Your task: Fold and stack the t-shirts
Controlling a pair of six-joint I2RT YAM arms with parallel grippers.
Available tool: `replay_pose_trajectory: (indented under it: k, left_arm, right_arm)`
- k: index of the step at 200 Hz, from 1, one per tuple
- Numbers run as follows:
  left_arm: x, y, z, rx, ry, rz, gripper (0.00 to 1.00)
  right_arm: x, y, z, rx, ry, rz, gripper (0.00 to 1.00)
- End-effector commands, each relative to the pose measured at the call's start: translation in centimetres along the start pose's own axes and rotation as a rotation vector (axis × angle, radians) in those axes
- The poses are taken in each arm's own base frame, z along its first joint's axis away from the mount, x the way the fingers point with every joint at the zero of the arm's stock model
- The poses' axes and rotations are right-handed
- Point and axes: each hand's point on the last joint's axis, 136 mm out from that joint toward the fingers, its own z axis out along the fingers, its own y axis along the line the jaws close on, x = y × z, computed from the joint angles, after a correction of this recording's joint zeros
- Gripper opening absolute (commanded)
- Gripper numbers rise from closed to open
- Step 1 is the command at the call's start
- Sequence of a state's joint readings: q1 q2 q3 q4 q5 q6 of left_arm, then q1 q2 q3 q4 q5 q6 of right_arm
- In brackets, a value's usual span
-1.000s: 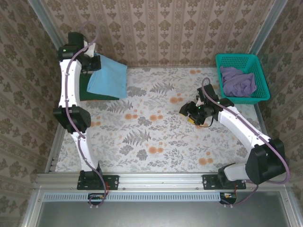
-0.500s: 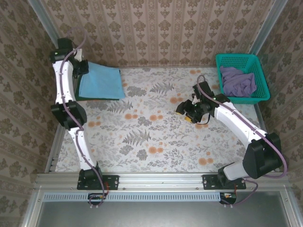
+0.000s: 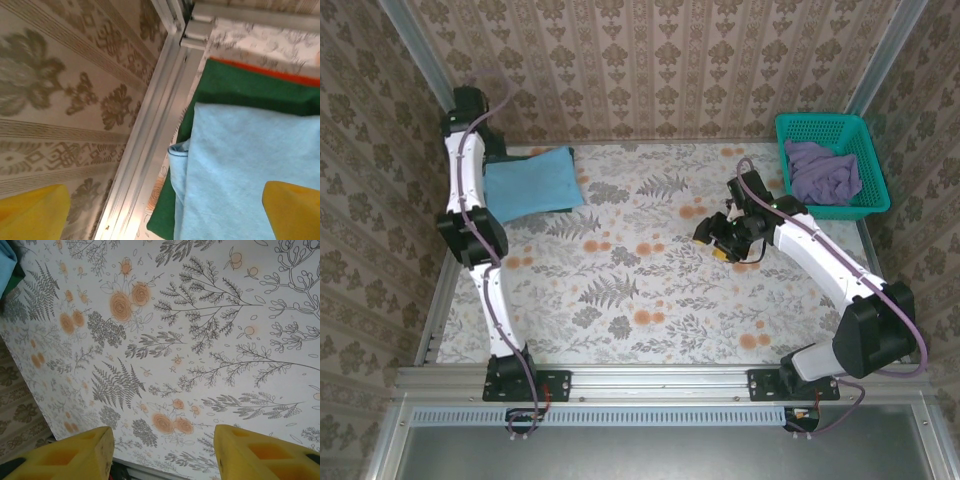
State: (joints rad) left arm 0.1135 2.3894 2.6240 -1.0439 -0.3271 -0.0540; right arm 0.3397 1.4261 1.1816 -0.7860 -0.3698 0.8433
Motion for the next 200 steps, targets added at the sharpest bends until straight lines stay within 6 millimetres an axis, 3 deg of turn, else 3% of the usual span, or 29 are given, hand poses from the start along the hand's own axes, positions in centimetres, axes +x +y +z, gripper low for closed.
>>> replay_pose_trajectory:
  k: [1, 19, 35, 39, 56, 69, 75, 87, 111, 136, 155, 182, 200]
  left_arm:
    - [-4.0, -1.5, -8.8, 0.123, -0.169, -0.114, 1.00]
    - [-3.4, -4.0, -11.9, 0.306, -0.162, -0.224, 1.00]
    - [-2.0, -6.4, -13.8, 0.489, -0.131, -0.349, 1.00]
    - [-1.7, -7.1, -14.3, 0.541, -0.131, -0.373, 1.00]
    - [-0.1, -9.6, -16.5, 0.698, -0.179, -0.452, 1.00]
    - [2.5, -10.9, -17.4, 0.707, -0.206, -0.448, 1.00]
    - [3.7, -11.1, -18.0, 0.689, -0.220, -0.424, 1.00]
    - [6.5, -11.1, -18.3, 0.620, -0.237, -0.380, 1.00]
    - [11.3, -9.0, -18.9, 0.516, -0.324, -0.340, 1.00]
    - [15.4, -4.8, -19.0, 0.380, -0.430, -0.346, 1.00]
    - [18.1, -2.0, -18.8, 0.271, -0.476, -0.324, 1.00]
    - [23.0, 1.3, -16.8, 0.148, -0.400, -0.299, 1.00]
    - [25.1, 2.2, -15.6, 0.117, -0.409, -0.217, 1.00]
  right_arm:
    - [-1.9, 1.4, -1.6, -0.029, -0.094, -0.043, 0.58]
    - [-3.8, 1.5, -2.7, -0.008, -0.191, -0.080, 0.61]
    - [-5.8, 1.4, -3.7, 0.022, -0.289, -0.111, 0.70]
    - [-6.1, 1.6, -5.0, 0.017, -0.336, -0.123, 0.71]
    - [-8.0, 1.0, -7.1, 0.069, -0.474, -0.151, 0.73]
    - [-9.1, -0.2, -8.7, 0.134, -0.584, -0.157, 0.80]
    - [-9.6, -0.6, -9.4, 0.154, -0.628, -0.169, 0.98]
    - [-10.4, -1.7, -10.9, 0.212, -0.727, -0.184, 0.99]
    - [-11.3, -4.7, -12.9, 0.326, -0.892, -0.180, 0.99]
    - [-11.4, -7.7, -13.4, 0.412, -0.995, -0.198, 1.00]
    - [-11.3, -9.6, -12.7, 0.460, -1.026, -0.225, 0.99]
    - [-10.9, -11.3, -11.6, 0.489, -1.045, -0.256, 0.99]
    - [-10.7, -11.9, -10.2, 0.480, -1.053, -0.309, 0.99]
